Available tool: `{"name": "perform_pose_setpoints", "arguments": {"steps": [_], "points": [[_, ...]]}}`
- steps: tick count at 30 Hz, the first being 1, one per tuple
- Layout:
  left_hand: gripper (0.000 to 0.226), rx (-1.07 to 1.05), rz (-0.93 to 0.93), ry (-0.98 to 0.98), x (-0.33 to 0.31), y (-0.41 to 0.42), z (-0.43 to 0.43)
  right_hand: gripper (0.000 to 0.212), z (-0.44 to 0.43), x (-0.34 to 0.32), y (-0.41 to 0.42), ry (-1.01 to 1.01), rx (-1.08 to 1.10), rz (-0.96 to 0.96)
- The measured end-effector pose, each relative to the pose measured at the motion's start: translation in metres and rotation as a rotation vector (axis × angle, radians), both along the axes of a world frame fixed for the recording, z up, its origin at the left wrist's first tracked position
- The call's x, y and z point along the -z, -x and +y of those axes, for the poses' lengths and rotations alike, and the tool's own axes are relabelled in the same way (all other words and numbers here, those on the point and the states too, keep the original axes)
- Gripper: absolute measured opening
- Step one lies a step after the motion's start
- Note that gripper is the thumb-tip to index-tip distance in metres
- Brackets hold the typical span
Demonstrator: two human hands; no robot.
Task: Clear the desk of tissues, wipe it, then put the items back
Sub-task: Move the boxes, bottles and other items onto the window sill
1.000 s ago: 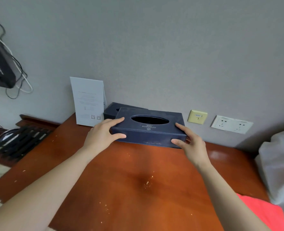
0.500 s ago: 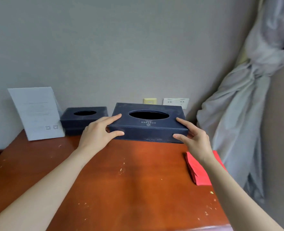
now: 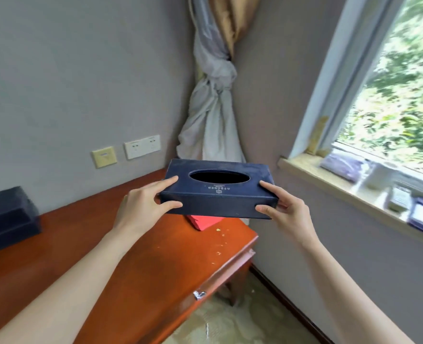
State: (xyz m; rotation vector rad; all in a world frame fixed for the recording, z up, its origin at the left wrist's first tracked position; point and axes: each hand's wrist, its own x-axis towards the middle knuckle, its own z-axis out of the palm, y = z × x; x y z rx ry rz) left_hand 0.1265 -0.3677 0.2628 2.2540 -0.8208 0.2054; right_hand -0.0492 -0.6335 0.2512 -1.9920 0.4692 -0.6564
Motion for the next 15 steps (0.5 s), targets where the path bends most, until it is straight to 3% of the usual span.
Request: {"name": "perform_pose_setpoints", "arguments": {"steps": [15], "points": [[0.062,0.531,0.003,-0.032,-0.009,0.128,-0.230,0.051,-0.087,-0.012,0.247,-0.039,0.549,-0.041]]}}
